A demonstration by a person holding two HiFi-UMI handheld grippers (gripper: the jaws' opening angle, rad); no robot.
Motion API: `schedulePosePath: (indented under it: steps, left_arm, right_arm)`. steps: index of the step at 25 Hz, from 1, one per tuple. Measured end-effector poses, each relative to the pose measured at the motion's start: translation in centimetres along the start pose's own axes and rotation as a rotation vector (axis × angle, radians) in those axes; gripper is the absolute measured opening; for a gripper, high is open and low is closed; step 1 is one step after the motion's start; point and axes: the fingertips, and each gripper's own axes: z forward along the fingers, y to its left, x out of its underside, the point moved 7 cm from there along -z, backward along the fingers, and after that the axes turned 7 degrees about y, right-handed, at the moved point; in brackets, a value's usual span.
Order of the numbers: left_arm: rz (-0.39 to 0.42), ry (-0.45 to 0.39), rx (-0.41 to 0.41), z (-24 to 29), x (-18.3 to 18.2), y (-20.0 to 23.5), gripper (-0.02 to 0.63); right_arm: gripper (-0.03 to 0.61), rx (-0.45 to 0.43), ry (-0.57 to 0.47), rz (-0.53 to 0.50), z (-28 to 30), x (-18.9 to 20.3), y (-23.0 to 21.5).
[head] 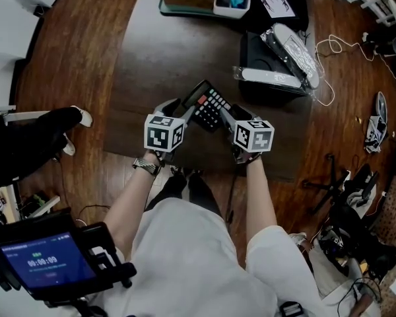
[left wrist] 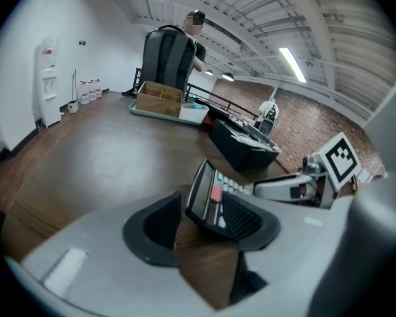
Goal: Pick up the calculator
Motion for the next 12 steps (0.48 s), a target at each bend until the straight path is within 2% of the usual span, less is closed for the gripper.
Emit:
schedulePosePath:
  steps: [3, 12]
  left_arm:
    - [-0.010, 0.002, 0.005, -0.1, 0.1, 0.1, 0.213]
    - [-0.020, 0.023, 0.032, 0.4, 0.7, -0.3, 0.212]
  right_arm:
    - [0.232, -0.012, 0.014, 0.010, 0.4, 0.1, -0.1]
    - [0.245, -0.047, 0.066, 0.035, 1.1, 1.0, -0.2]
